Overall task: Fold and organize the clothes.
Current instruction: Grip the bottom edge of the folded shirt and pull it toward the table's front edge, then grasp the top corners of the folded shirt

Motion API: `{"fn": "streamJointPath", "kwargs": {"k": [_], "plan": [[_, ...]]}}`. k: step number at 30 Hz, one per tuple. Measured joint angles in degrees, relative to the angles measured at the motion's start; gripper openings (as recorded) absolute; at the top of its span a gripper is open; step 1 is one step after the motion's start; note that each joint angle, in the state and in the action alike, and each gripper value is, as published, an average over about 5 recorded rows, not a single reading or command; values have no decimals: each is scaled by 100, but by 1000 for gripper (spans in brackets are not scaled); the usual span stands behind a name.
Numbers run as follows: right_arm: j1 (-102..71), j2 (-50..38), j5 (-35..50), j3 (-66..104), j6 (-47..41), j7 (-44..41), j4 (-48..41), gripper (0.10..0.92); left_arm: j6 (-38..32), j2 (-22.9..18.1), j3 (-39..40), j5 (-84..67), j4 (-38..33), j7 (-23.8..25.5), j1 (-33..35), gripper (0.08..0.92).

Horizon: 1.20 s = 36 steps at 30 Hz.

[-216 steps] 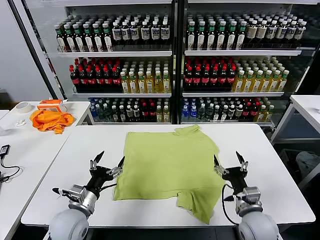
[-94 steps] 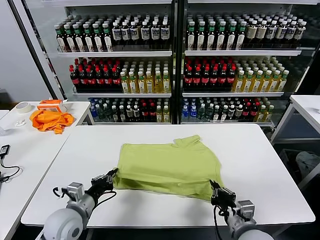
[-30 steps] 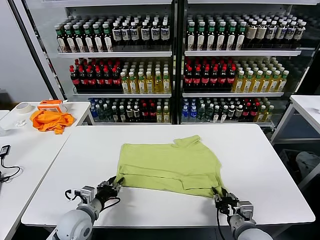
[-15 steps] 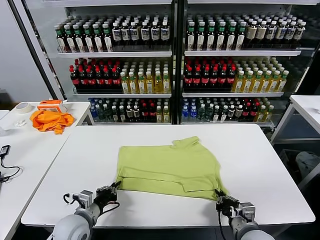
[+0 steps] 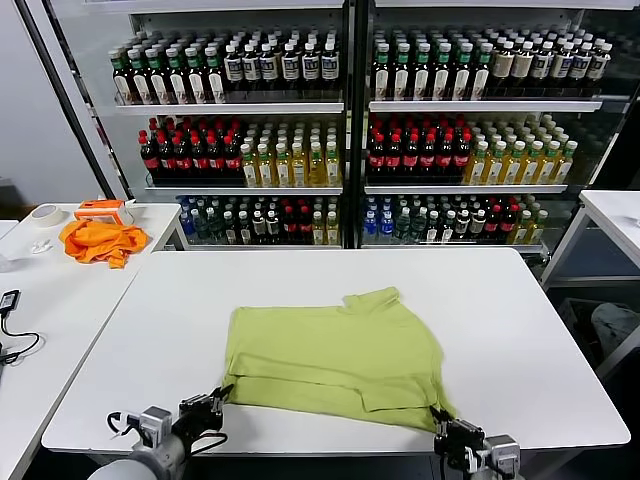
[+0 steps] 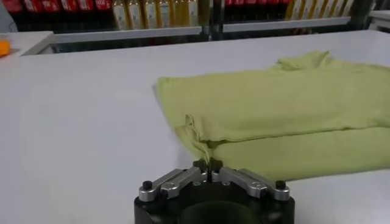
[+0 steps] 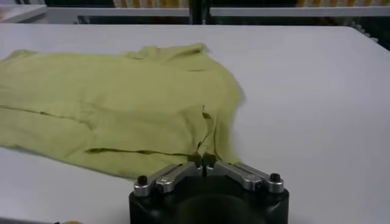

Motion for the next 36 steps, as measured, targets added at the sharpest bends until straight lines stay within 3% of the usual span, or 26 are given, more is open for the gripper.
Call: {"fn": "streamJointPath", "kwargs": {"k": [4,13,22,27,36], "plan": [[-113,-44,-77,133,-30,25,227,319,11,48,-168,21,-179,-7,186,168],[403,-168,-8,279,-64,36,354,579,-55,237,-530,-278,-544,-47,217,428],[2470,-7,409,-412,-83,200,-899,802,-228,340,-110,-683,40,3,-828,679],[3590,242,541,-823,-84,261,-1867,822,-238,314,402,-803,680,52,-1696,804],[5030,801,597,-1475,-85,328,-3483,823,-308,206,1168,-913,1895,283,-2975,823]]}}
